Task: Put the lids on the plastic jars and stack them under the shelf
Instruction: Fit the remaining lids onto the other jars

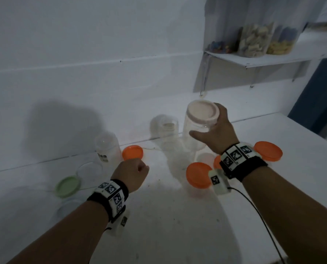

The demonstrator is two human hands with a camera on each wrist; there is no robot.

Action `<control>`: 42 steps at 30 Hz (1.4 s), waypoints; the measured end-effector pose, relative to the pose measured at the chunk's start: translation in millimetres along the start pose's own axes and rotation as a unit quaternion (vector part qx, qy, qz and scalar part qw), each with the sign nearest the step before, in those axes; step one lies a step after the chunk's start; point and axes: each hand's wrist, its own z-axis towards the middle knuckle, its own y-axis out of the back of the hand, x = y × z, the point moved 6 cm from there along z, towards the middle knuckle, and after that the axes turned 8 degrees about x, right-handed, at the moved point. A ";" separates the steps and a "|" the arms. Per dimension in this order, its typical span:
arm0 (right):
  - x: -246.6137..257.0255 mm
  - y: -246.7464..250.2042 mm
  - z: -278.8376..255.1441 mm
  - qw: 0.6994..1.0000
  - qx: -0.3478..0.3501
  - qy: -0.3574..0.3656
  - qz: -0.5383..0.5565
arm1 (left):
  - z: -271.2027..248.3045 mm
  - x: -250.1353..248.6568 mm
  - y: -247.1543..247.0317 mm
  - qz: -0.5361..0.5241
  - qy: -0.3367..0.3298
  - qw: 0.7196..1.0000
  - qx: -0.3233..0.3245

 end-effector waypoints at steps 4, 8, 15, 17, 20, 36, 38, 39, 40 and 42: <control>-60.8 32.5 43.4 0.995 -0.008 -0.080 -0.067 | 20.0 5.2 -43.9 0.025 0.012 0.999 0.038; -122.6 23.1 71.6 0.981 0.049 -0.139 -0.125 | 32.2 15.6 -67.4 0.037 0.071 0.996 0.045; -166.7 1.3 103.7 0.961 0.121 -0.166 -0.185 | 40.3 39.6 -67.5 0.052 0.231 0.971 0.025; -171.3 -2.0 106.5 0.958 0.132 -0.170 -0.189 | 42.6 47.6 -63.3 0.044 0.280 0.959 0.016; -176.8 -4.4 106.6 0.954 0.149 -0.173 -0.196 | 47.9 59.8 -62.8 0.028 0.329 0.944 0.020; -54.4 -8.0 117.8 0.942 0.118 -0.008 -0.315 | 55.5 72.6 -29.1 0.049 0.332 0.940 -0.063; -32.0 -44.2 128.9 0.938 0.176 0.025 -0.297 | 53.0 77.2 -14.3 0.019 0.344 0.931 -0.122; -26.8 -64.9 133.6 0.930 0.216 0.022 -0.298 | 51.0 79.9 -8.2 0.007 0.353 0.924 -0.149; -22.6 -85.5 136.0 0.915 0.257 0.017 -0.310 | 48.8 83.1 -2.6 -0.004 0.359 0.917 -0.176; -16.2 -125.9 136.1 0.881 0.326 0.032 -0.341 | 44.2 89.2 8.6 -0.033 0.360 0.902 -0.237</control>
